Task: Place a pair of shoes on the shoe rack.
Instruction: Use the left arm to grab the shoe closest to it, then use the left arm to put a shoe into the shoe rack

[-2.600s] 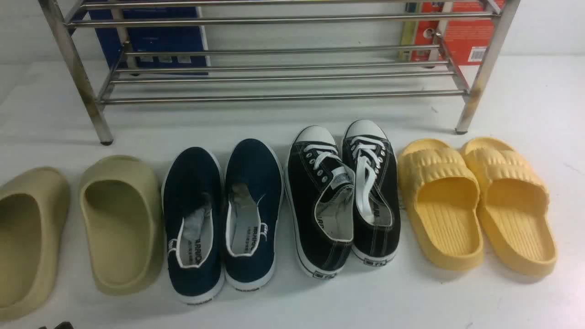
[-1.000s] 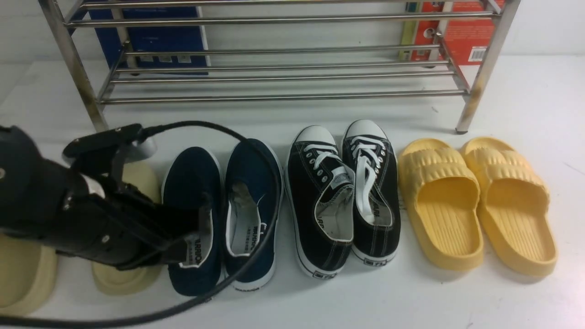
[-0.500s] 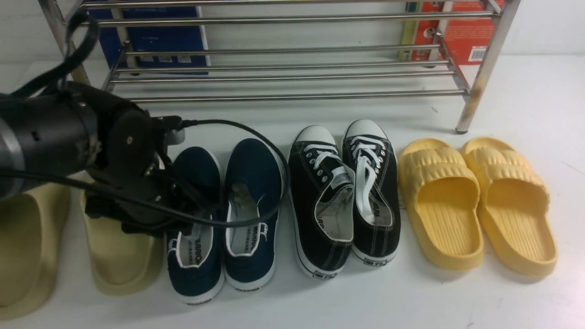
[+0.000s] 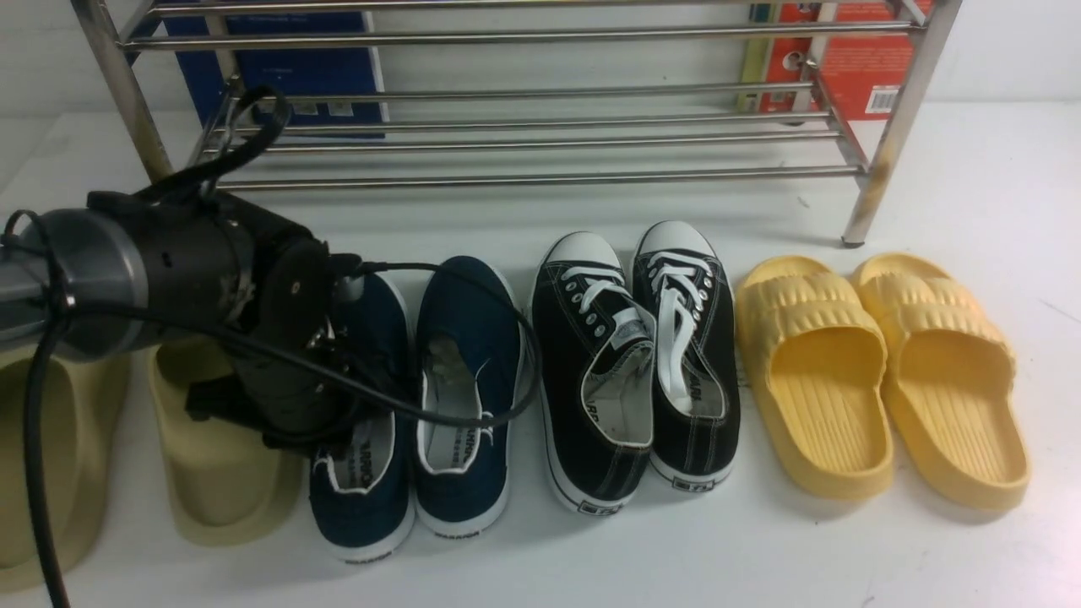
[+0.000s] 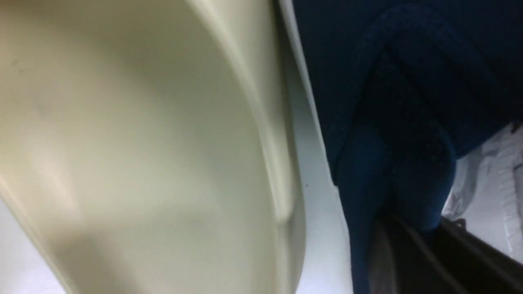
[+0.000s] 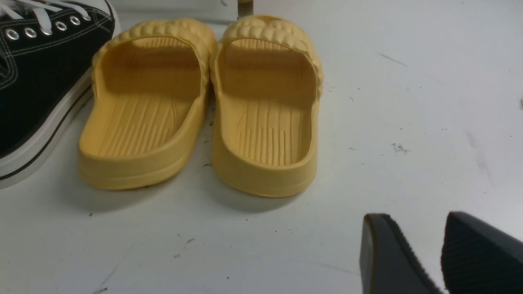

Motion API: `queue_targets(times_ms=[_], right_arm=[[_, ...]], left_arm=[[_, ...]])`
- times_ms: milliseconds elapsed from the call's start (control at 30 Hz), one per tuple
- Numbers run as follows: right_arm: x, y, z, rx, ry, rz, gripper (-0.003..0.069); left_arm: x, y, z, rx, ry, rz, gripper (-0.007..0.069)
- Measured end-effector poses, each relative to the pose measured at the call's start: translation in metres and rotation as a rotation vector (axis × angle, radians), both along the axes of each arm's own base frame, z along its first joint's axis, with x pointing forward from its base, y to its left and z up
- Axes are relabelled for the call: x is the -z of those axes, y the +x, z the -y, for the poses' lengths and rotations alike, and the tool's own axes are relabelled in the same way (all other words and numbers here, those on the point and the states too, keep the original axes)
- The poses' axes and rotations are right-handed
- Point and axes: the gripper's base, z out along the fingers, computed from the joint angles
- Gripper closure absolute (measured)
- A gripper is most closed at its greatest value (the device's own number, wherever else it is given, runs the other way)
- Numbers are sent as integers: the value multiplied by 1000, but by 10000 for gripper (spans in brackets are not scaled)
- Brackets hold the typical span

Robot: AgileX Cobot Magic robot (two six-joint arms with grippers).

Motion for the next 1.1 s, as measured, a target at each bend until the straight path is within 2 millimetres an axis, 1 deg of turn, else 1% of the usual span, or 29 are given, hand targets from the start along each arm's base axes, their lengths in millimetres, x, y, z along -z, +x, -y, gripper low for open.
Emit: queue_targets(times_ms=[133, 167, 200, 233, 267, 300, 333, 400, 433, 467, 533, 633, 700, 833, 933, 1033, 1067, 1100], right_arm=[[0, 0, 0, 0, 0, 0, 413], [0, 0, 0, 0, 0, 0, 413], [0, 0, 0, 0, 0, 0, 413], [0, 0, 0, 0, 0, 0, 413], [0, 0, 0, 0, 0, 0, 413], [0, 0, 0, 0, 0, 0, 413], [0, 0, 0, 0, 0, 0, 413], [0, 0, 0, 0, 0, 0, 413], [0, 0, 0, 0, 0, 0, 413], [0, 0, 0, 0, 0, 0, 413], [0, 0, 0, 0, 1, 0, 413], [0, 0, 0, 0, 1, 0, 413], [0, 0, 0, 0, 1, 0, 413], [0, 0, 0, 0, 0, 0, 413], [0, 0, 0, 0, 0, 0, 413], [0, 0, 0, 0, 0, 0, 413], [0, 0, 0, 0, 0, 0, 413], [0, 0, 0, 0, 0, 0, 413]], left_arm=[[-11, -3, -1, -3, -7, 22, 592], [-20, -6, -2, -5, -15, 45, 593], [-21, -7, -3, -7, -17, 46, 593], [-38, -13, -4, -16, -43, 88, 593], [-40, -13, -5, -16, -45, 93, 593], [-59, -22, -7, -23, -67, 129, 593], [-68, -27, -9, -23, -76, 151, 593], [-82, -35, -12, -22, -86, 184, 593], [-83, -36, -13, -21, -87, 189, 593], [-93, -41, -15, -20, -100, 222, 593], [-102, -43, -15, -15, -117, 272, 593], [-104, -41, -14, -10, -126, 299, 593], [-107, -38, -13, -9, -131, 313, 593], [-118, -21, -15, -30, -143, 366, 593], [-125, -2, -20, -49, -145, 404, 593], [-124, 25, -25, -65, -133, 425, 593], [-120, 36, -28, -77, -127, 420, 593], [-120, 37, -28, -79, -127, 420, 593]])
